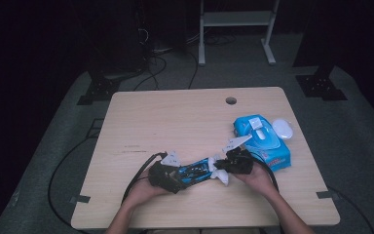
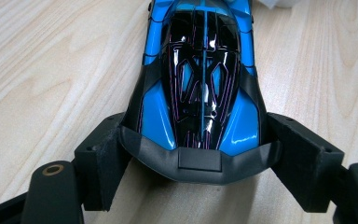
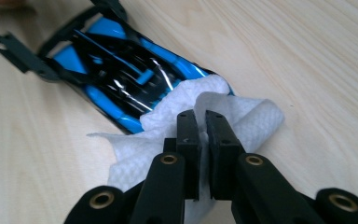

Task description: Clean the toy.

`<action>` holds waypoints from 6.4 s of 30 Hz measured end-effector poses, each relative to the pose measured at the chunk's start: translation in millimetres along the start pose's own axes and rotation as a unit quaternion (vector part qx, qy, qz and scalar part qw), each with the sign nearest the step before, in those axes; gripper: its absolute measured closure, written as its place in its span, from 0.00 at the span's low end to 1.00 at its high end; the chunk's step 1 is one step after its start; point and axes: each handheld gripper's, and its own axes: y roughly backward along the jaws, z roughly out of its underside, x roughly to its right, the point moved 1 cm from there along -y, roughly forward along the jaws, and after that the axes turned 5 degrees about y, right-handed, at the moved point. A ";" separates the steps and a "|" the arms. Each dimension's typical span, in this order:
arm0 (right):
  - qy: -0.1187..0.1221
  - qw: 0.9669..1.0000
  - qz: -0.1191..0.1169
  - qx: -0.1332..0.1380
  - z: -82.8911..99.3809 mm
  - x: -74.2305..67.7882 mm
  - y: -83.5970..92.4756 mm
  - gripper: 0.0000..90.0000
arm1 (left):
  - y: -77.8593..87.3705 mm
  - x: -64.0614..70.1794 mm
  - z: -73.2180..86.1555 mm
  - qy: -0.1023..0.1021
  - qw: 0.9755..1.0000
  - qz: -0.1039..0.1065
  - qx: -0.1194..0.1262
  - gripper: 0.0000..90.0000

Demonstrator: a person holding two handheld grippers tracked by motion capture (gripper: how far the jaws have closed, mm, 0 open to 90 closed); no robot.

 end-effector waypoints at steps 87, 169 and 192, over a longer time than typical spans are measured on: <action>0.014 1.000 -0.010 0.022 18.6 -15.4 2.6 0.94 | 11.6 -21.2 -3.5 0.215 0.974 0.065 -0.024 0.39; -0.105 0.981 -0.160 0.036 23.4 30.0 -13.4 0.53 | 22.9 29.3 10.2 0.028 0.994 -0.079 0.069 0.59; 0.020 0.994 -0.080 0.071 12.8 3.8 14.1 0.65 | 6.6 10.2 1.1 0.098 0.993 0.063 0.033 0.52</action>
